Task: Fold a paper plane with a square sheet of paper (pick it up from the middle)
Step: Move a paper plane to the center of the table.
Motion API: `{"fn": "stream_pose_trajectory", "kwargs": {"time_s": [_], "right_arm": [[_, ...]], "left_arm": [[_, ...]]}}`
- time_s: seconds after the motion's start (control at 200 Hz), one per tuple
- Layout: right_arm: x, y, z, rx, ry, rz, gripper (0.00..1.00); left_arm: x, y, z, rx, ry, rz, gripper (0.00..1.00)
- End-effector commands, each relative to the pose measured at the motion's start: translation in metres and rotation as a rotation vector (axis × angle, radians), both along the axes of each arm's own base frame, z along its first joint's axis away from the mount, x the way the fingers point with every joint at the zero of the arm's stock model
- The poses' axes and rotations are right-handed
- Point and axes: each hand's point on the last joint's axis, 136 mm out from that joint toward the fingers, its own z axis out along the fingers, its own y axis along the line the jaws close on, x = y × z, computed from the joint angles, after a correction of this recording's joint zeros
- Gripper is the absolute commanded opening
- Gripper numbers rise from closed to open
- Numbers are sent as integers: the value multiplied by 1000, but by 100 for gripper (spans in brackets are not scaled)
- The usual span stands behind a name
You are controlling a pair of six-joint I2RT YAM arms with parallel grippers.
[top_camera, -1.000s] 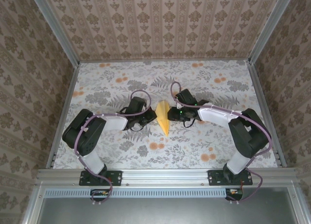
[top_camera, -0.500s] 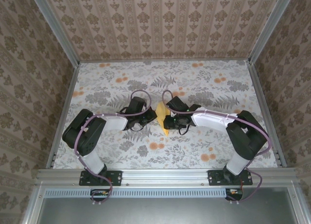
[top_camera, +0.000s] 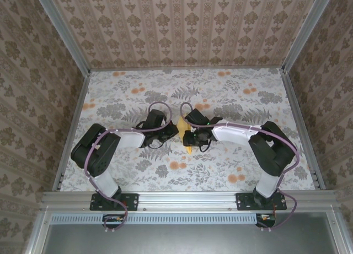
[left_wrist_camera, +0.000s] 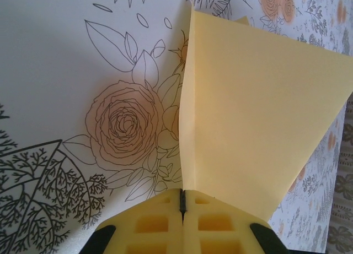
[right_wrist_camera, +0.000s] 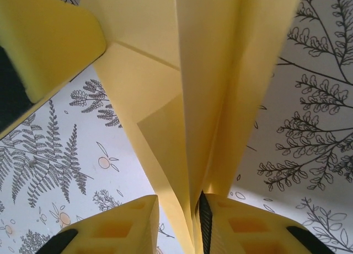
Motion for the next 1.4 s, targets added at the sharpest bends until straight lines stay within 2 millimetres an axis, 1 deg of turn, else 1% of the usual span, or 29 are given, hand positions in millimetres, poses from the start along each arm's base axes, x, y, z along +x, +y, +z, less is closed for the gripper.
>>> {"fn": "stream_pose_trajectory", "kwargs": {"time_s": [0.0, 0.165, 0.44, 0.755, 0.955, 1.15, 1.275, 1.325, 1.395], "right_arm": [[0, -2, -5, -42, 19, 0, 31], [3, -5, -3, -71, 1, -1, 34], [8, -9, -1, -99, -17, -4, 35], [15, -5, -5, -156, -26, 5, 34], [20, -11, -7, -217, -43, -12, 32], [24, -16, -5, -253, -63, -31, 23], [26, -13, -8, -256, -61, -28, 20], [27, -11, -8, -255, -60, -26, 19], [29, -11, -8, -258, -66, -27, 13]], "left_arm": [[-3, -5, 4, -19, -6, -18, 0], [-4, -5, 2, -18, -3, -17, 0], [-5, -5, 3, -19, -2, -19, 0], [-4, -7, 3, -26, -1, -20, 0], [-5, -7, 3, -27, 2, -22, 0], [-5, -7, 4, -27, 2, -20, 0], [-5, -6, 4, -26, 4, -17, 0], [-5, -5, 4, -26, 6, -15, 3], [-4, -4, 7, -24, 8, -11, 10]]}}
